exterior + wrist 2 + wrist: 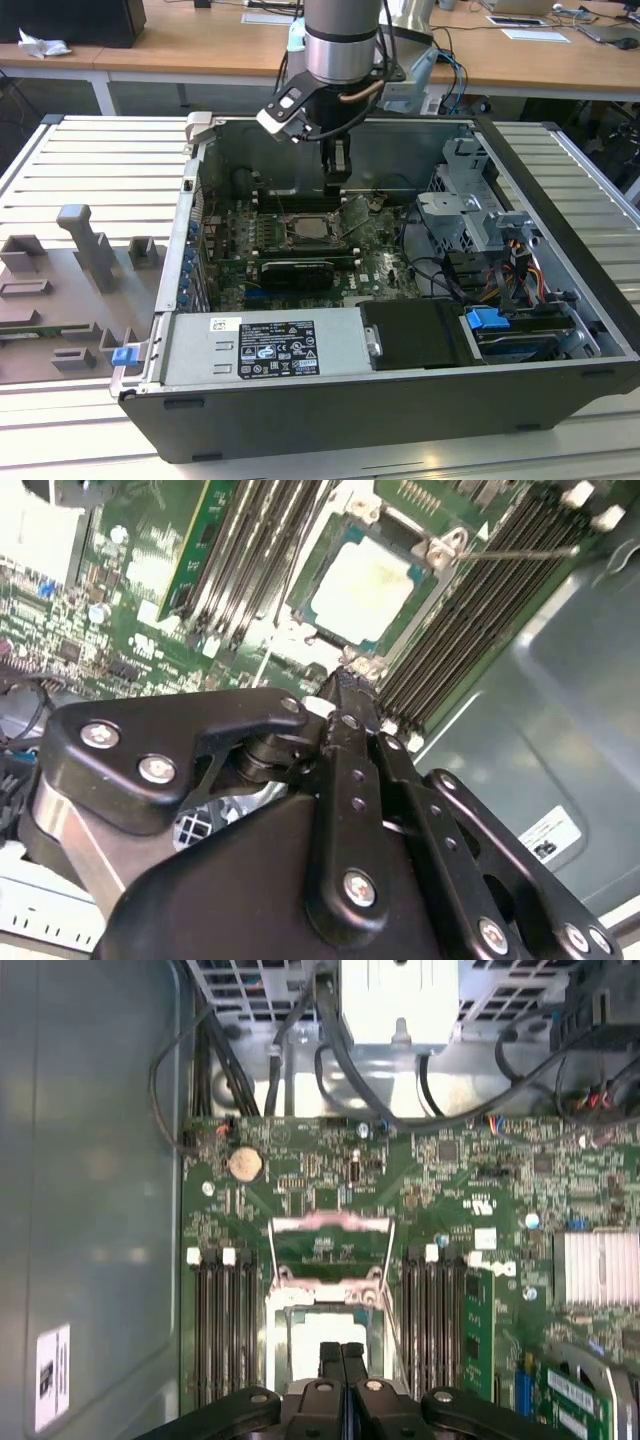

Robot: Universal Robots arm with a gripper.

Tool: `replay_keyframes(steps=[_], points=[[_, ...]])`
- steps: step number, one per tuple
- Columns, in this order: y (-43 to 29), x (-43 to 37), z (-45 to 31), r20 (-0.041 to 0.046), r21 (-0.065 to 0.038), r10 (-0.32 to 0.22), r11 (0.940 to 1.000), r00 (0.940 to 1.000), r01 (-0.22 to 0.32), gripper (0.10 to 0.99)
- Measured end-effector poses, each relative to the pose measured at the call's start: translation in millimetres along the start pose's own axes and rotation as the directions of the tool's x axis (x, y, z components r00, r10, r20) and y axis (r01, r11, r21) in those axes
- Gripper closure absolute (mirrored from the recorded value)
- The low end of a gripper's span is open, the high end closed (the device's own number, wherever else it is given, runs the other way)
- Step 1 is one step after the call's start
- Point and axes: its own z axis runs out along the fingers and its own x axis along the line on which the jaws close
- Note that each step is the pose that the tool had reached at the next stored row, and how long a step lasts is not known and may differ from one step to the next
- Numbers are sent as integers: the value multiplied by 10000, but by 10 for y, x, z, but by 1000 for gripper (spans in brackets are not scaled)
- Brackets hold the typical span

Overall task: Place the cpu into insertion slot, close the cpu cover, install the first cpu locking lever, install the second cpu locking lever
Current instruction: 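Close the cpu cover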

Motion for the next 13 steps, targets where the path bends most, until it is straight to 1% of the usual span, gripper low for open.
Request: replay_keyframes(steps=[2, 5, 7, 9, 11, 12, 13], points=[[9, 0, 1, 0, 0, -1, 10000, 10000, 1, 980], [11, 1, -48, 2, 1, 0, 10000, 10000, 0, 980], [32, 2, -56, -1, -2, 3, 10000, 10000, -3, 980], [109, 2, -53, 2, 2, 5, 10000, 10000, -5, 980], [216, 3, -41, 1, 19, 4, 10000, 10000, -4, 980], [266, 3, -28, 3, 38, 3, 10000, 10000, -3, 980], [295, 3, -7, 2, 47, 4, 10000, 10000, -4, 980]])
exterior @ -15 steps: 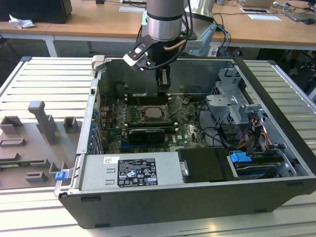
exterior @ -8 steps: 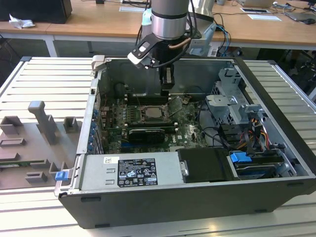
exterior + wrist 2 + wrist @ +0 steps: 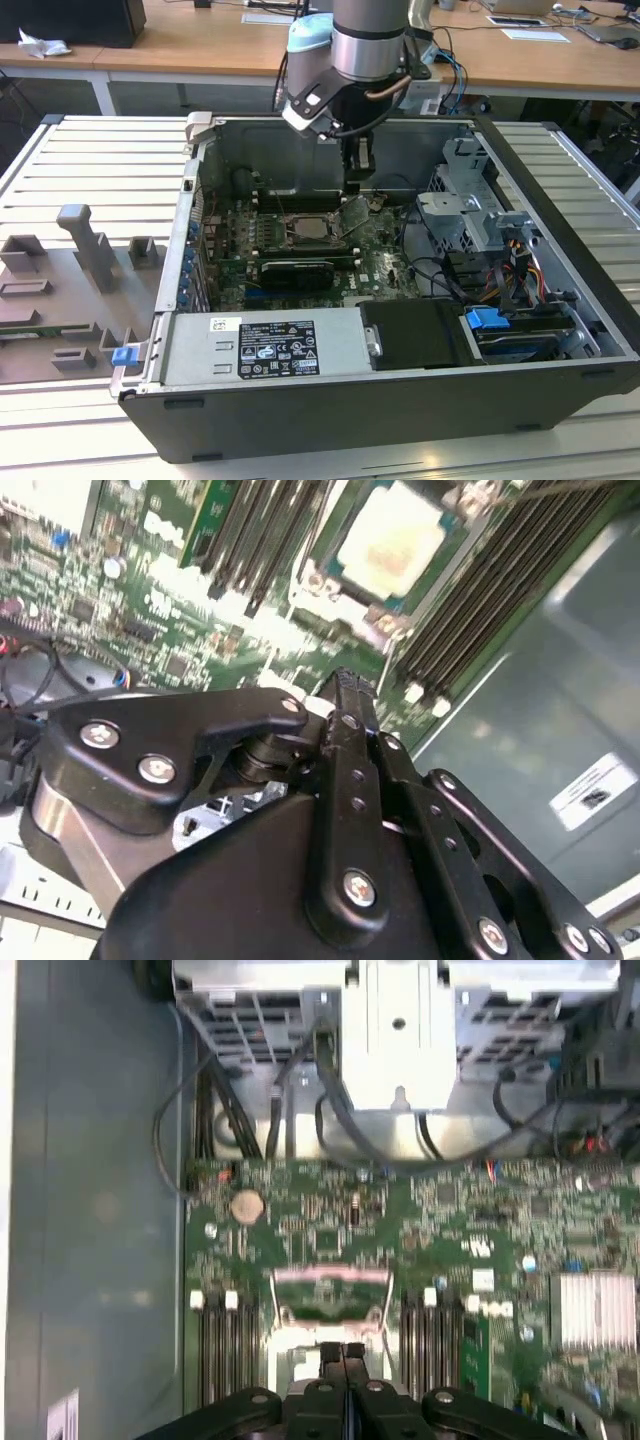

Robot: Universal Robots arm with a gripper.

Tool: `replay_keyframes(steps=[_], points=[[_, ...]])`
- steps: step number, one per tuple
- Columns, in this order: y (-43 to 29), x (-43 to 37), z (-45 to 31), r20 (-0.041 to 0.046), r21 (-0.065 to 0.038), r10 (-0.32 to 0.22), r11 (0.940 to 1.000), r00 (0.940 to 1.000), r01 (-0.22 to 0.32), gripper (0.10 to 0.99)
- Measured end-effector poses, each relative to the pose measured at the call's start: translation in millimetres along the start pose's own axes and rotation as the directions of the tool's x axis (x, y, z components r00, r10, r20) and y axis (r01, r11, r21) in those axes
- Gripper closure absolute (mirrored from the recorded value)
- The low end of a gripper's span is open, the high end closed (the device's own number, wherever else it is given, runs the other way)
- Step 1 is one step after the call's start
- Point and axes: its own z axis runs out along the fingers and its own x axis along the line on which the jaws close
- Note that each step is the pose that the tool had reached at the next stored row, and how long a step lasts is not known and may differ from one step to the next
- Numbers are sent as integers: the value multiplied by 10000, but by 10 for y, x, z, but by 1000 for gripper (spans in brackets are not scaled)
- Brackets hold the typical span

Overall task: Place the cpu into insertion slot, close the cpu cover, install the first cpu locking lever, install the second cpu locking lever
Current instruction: 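Close the cpu cover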

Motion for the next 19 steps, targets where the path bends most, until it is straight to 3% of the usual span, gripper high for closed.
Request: replay_keyframes(steps=[4, 13, 19], points=[[70, -1, 66, 0, 8, -2, 10000, 10000, 2, 980], [125, 0, 96, 1, 7, -3, 10000, 10000, 3, 980], [224, 3, 121, 1, 28, -3, 10000, 10000, 3, 980]])
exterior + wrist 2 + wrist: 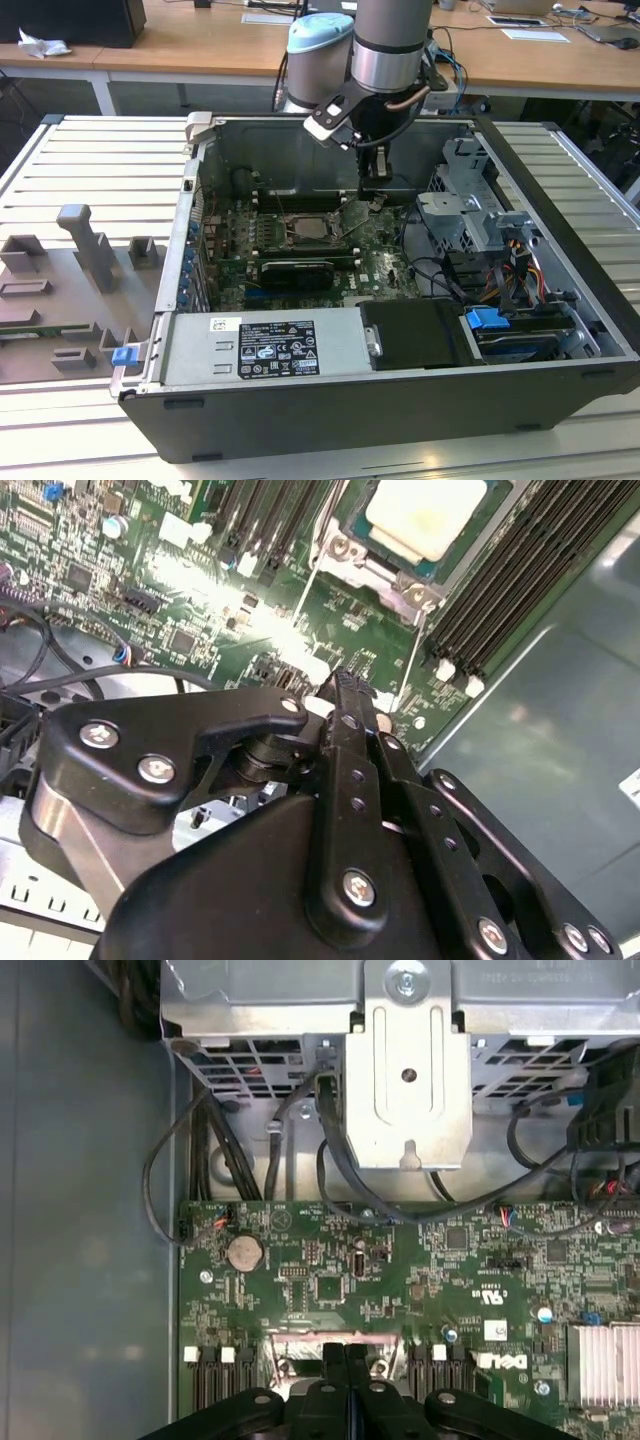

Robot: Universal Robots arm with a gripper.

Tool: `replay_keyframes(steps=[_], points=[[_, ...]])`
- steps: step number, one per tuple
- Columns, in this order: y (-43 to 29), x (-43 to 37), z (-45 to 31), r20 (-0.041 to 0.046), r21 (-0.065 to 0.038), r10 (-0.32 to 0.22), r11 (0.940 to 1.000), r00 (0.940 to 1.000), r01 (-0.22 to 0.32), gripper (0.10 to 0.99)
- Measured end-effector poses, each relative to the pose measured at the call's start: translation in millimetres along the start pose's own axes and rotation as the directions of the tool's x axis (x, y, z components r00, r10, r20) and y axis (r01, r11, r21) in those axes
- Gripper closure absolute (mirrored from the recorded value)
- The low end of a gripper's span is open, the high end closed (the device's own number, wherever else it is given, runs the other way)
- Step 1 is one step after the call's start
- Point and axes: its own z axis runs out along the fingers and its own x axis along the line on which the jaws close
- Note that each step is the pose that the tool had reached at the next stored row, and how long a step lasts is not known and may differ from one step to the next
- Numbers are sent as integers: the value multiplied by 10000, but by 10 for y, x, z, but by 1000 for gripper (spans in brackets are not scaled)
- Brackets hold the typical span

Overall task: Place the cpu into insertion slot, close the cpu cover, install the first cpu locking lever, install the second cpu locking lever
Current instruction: 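Close the cpu cover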

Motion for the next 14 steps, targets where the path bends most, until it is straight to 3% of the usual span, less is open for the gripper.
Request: replay_keyframes(steps=[8, 14], points=[[137, 11, 46, -7, 43, -285, 9996, 9996, 285, 980], [196, 11, 106, -2, 87, -288, 9995, 9996, 288, 980]])
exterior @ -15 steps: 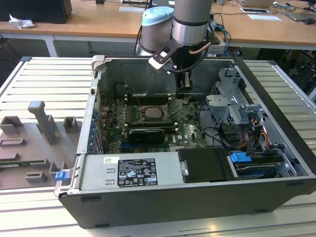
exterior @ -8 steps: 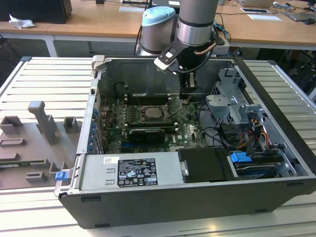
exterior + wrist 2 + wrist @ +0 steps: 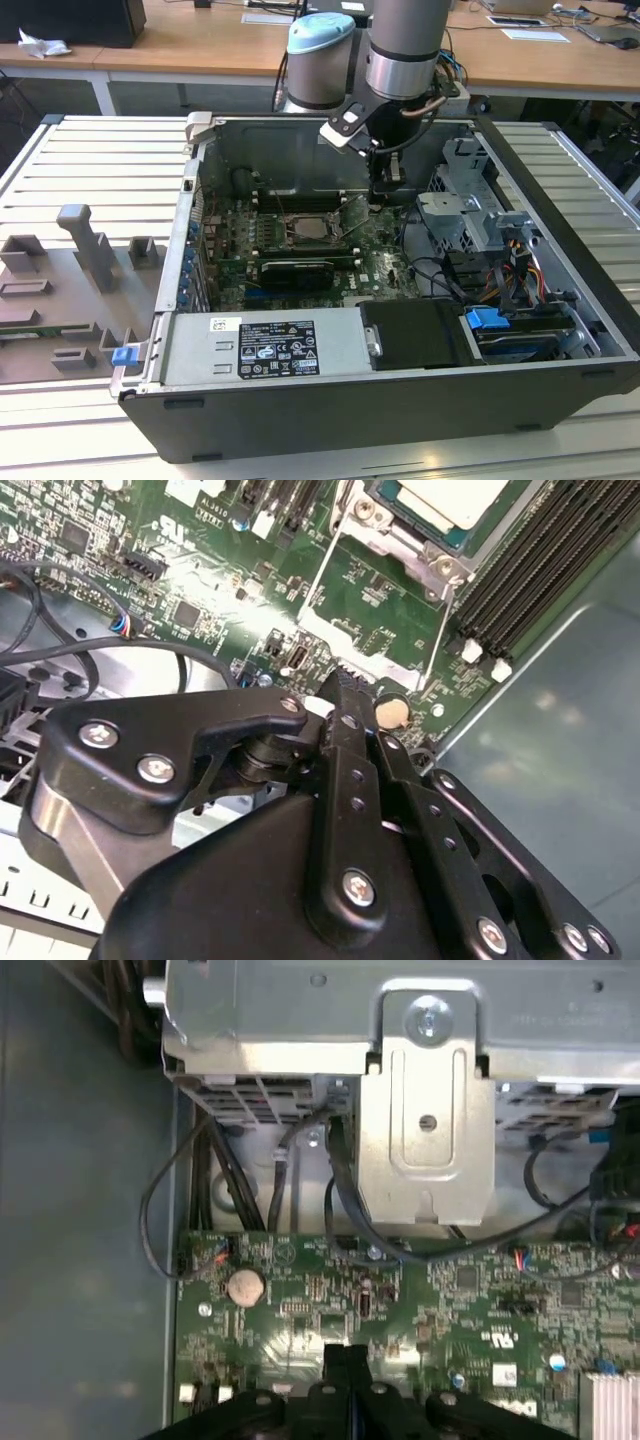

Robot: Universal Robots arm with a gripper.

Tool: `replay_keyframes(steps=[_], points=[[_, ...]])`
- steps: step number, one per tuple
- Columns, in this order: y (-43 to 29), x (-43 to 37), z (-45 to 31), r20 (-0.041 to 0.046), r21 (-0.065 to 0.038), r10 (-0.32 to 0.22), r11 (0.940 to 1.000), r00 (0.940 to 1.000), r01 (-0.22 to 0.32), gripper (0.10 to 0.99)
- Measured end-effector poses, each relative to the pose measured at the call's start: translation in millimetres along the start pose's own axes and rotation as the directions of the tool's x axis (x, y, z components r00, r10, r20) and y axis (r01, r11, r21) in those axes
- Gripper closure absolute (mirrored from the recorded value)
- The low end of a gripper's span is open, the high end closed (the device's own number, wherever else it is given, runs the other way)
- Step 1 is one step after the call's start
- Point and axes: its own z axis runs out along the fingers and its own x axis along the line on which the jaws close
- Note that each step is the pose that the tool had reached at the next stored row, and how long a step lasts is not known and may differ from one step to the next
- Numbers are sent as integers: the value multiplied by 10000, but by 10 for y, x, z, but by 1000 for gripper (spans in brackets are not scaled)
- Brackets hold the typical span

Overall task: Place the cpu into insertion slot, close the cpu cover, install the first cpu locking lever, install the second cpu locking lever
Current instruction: 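Close the cpu cover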

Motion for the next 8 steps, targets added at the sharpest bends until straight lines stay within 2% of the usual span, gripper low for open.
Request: replay_keyframes(steps=[4, 6, 8], points=[[58, 0, 47, 0, 74, 0, 10000, 10000, 0, 980], [53, -1, 88, -3, 157, 4, 9999, 10000, -4, 980], [25, 0, 90, -1, 170, 1, 9999, 10000, -1, 980]])
